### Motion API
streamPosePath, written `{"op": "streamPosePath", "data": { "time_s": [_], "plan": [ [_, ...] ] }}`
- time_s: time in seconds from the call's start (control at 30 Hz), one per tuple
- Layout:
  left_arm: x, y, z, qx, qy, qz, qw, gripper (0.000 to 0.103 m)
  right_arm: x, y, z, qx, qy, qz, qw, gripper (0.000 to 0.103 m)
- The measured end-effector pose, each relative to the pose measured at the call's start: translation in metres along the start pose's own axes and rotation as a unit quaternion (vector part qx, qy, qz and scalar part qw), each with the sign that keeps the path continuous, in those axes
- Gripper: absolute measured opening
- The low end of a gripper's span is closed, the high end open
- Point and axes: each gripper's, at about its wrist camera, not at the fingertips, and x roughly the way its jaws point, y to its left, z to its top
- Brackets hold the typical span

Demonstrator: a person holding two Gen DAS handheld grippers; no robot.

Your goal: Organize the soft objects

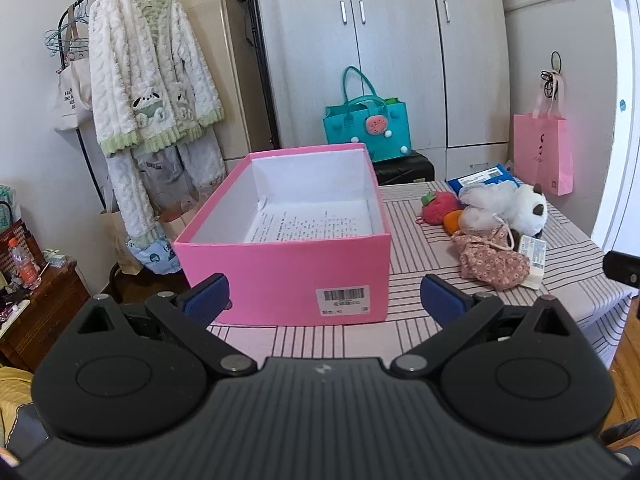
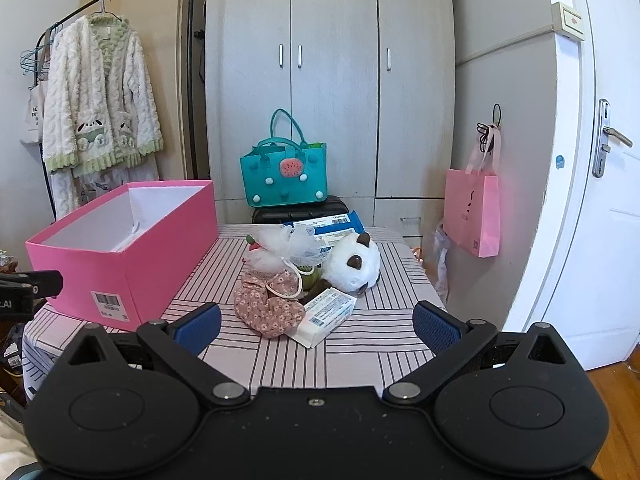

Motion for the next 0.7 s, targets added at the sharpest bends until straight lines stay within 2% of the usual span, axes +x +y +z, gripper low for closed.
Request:
{"op": "streamPosePath", "data": {
  "time_s": [0.53,0.7],
  "plan": [
    [0.003,0.0004,-0.0048,0.022,0.005,0.011,0.9997,0.103,-0.0004,0.004,-0.0019,-0.012,-0.005,0.01,1.0,0.103],
    [-0.0017,-0.0023,0.0003,0.031,-0.005,0.009,0.9995,0.103,-0.0054,0.0004,-0.001,-0.025,-0.019,0.033,0.999,0.103]
  ]
}}
